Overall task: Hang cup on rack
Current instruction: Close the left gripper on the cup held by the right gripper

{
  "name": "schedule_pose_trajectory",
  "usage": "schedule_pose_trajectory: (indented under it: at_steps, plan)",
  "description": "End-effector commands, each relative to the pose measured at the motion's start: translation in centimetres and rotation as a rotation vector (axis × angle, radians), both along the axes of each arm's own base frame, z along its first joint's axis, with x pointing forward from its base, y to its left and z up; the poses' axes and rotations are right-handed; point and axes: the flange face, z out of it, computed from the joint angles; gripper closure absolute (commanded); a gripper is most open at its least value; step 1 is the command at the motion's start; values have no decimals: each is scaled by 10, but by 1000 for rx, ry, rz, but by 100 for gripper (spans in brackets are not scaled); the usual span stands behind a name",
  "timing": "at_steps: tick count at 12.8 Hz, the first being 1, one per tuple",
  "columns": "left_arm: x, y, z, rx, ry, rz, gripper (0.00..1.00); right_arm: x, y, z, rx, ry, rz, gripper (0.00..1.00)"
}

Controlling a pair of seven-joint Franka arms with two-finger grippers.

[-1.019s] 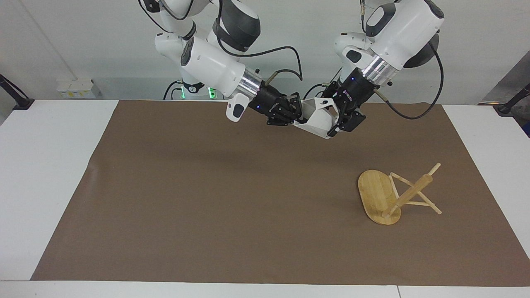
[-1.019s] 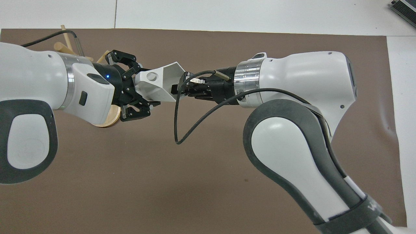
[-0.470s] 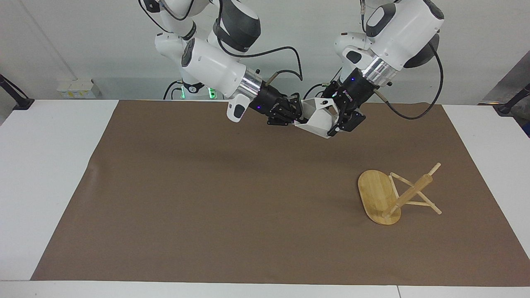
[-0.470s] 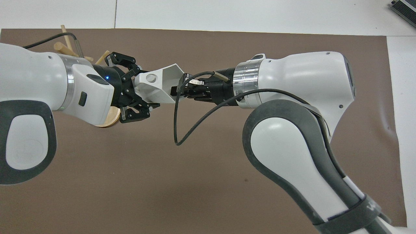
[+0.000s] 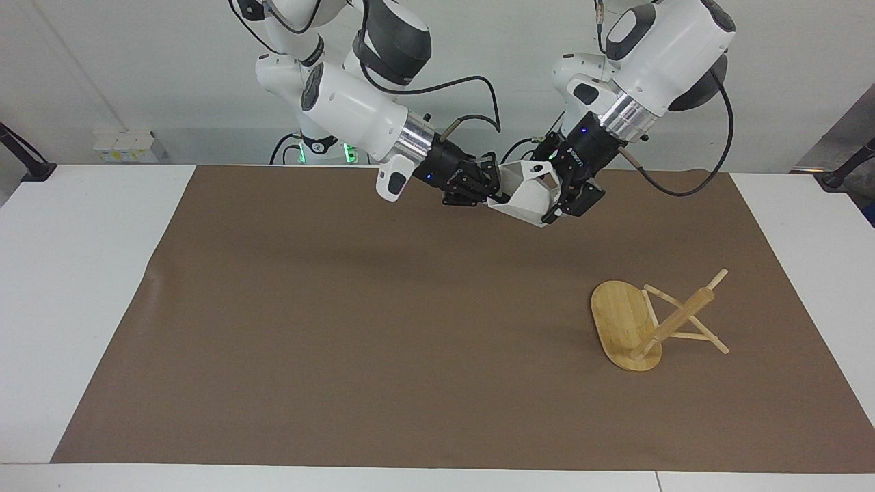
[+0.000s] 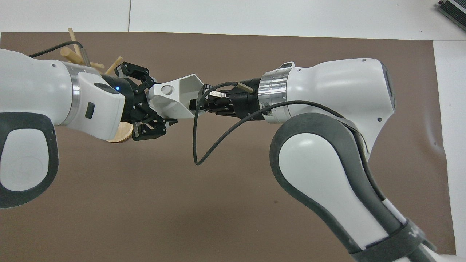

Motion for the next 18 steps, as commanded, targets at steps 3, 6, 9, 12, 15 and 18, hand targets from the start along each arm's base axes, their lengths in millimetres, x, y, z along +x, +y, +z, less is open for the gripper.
schedule_pose_trajectory:
  at_steps: [3, 6, 9, 12, 15, 18]
  plan:
    - [0, 23, -11, 17, 80, 111, 100, 1, -4, 23, 36, -4, -61, 100]
    - [3, 30, -11, 23, 70, 100, 100, 1, -4, 23, 36, -3, -62, 100]
    - [-1, 33, -16, 28, 84, 114, 100, 1, -4, 25, 39, 23, -83, 100]
    - [-4, 33, -15, 25, 109, 150, 100, 0, -4, 25, 38, 27, -86, 100]
    - [-4, 35, -15, 47, 122, 177, 100, 0, -5, 25, 40, 46, -98, 77]
    - [-5, 34, -15, 47, 122, 176, 100, 0, -5, 27, 43, 56, -107, 68]
